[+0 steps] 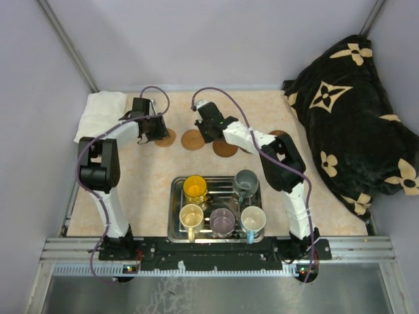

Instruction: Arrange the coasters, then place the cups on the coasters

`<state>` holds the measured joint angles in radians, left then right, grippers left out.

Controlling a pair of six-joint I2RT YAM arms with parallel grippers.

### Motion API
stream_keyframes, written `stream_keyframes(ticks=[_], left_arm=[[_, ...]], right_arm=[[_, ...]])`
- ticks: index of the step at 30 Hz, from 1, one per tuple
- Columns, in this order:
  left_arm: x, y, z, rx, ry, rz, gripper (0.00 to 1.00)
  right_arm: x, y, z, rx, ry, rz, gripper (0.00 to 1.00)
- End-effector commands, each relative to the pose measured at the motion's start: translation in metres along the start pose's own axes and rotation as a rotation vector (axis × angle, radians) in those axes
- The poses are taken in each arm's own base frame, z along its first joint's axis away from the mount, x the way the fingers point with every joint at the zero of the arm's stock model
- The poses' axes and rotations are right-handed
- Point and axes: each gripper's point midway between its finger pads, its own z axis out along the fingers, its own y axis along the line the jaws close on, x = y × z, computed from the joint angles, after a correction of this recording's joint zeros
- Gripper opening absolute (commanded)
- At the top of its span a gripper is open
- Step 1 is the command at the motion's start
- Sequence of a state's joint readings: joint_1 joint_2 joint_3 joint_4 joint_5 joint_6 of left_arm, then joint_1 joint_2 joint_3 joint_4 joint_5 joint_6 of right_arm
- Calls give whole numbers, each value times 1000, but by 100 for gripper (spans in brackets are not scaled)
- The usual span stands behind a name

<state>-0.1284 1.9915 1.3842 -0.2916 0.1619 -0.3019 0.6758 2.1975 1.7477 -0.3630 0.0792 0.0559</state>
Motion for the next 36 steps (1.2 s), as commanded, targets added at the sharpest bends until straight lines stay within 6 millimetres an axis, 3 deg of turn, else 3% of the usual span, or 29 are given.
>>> stream_keyframes(ticks=[1, 8, 13, 20, 27, 36], left_arm=[[-7, -16, -21, 61, -36, -12, 47], [-27, -47, -50, 117, -125, 26, 48], [-33, -62, -64, 163, -150, 32, 48], [-25, -69, -67, 192, -132, 23, 47], [-19, -70, -63, 196, -114, 22, 48], [-14, -71, -55, 197, -97, 18, 47]], right_arm=[[-20, -37, -39, 111, -84, 62, 14], [11, -55, -50, 155, -36, 84, 13], [36, -58, -37, 176, 37, 83, 10], [56, -62, -18, 172, 108, 102, 8], [64, -55, 2, 125, 145, 111, 9], [54, -53, 25, 117, 138, 119, 9]])
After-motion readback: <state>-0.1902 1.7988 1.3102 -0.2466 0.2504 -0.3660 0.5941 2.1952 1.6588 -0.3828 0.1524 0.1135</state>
